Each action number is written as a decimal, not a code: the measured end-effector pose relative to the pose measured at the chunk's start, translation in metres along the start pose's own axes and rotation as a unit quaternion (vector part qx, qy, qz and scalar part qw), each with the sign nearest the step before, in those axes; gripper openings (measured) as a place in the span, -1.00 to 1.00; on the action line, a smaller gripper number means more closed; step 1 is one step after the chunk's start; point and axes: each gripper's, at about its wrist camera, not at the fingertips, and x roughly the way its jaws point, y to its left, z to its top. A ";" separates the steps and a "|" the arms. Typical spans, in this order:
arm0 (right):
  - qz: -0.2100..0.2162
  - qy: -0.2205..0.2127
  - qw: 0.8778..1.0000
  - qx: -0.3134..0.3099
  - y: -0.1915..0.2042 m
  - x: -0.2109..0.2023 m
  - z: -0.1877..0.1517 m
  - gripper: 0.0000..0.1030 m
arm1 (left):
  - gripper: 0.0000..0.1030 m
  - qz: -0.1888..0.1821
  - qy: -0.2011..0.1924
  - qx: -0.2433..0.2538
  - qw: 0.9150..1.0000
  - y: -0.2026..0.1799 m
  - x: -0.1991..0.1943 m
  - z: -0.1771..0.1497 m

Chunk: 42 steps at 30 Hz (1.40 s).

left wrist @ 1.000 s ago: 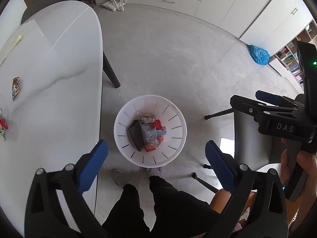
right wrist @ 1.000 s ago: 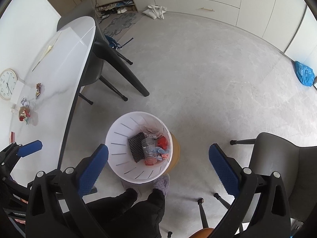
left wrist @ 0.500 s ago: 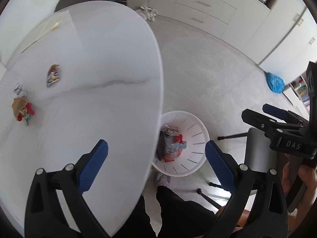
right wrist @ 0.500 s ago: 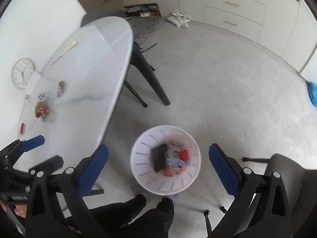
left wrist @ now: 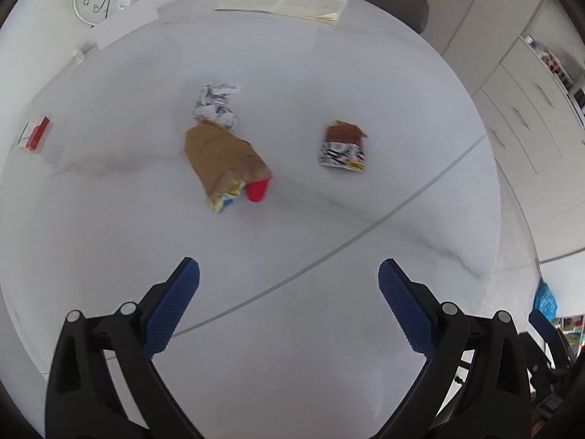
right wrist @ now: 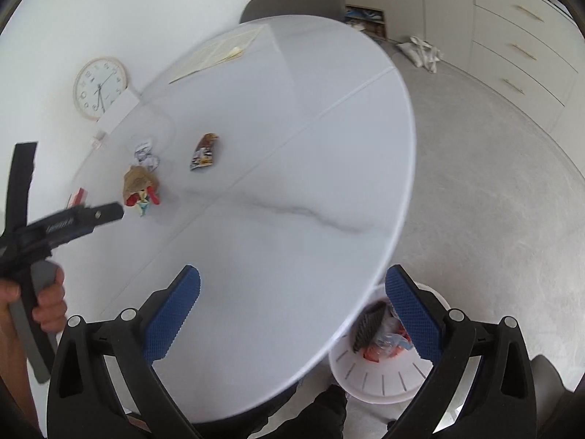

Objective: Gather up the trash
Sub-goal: 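Move the left tool back to the brown cardboard and grasp it, then grasp the blue-yellow paper with the right tool while the left holds the cardboard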

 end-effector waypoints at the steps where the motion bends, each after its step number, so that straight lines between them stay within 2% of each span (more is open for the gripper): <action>1: 0.002 0.004 1.000 -0.005 0.007 0.005 0.004 0.95 | 0.83 0.007 0.002 -0.004 1.000 0.007 0.005 0.007; 5: 0.004 0.018 1.000 -0.024 0.025 0.021 0.016 0.95 | 0.83 0.012 0.021 -0.029 0.999 0.033 0.037 0.039; 11: 0.007 0.041 0.998 -0.037 0.038 0.045 0.029 0.95 | 0.80 0.009 0.055 -0.060 0.997 0.042 0.079 0.071; 16: 0.011 0.054 0.997 -0.044 0.041 0.060 0.040 0.95 | 0.50 0.019 0.073 -0.069 0.995 0.043 0.098 0.087; 18: 0.014 0.060 0.997 -0.046 0.042 0.066 0.043 0.95 | 0.27 0.015 0.076 -0.076 0.994 0.046 0.100 0.092; 21: 0.019 0.068 0.996 -0.052 0.044 0.073 0.046 0.95 | 0.10 -0.004 0.077 -0.085 0.993 0.050 0.100 0.096; 26: 0.030 0.077 0.995 -0.064 0.051 0.083 0.047 0.95 | -0.04 -0.028 0.075 -0.084 0.993 0.053 0.096 0.096; 33: 0.048 0.087 0.991 -0.089 0.076 0.092 0.044 0.95 | -0.07 -0.095 0.058 -0.111 0.988 0.068 0.072 0.094; 36: 0.059 0.083 0.990 -0.098 0.090 0.095 0.044 0.95 | -0.07 -0.112 0.047 -0.117 0.986 0.073 0.060 0.095; 42: 0.135 0.041 0.985 -0.097 0.127 0.105 0.055 0.95 | -0.07 -0.165 0.049 -0.155 0.973 0.083 0.044 0.091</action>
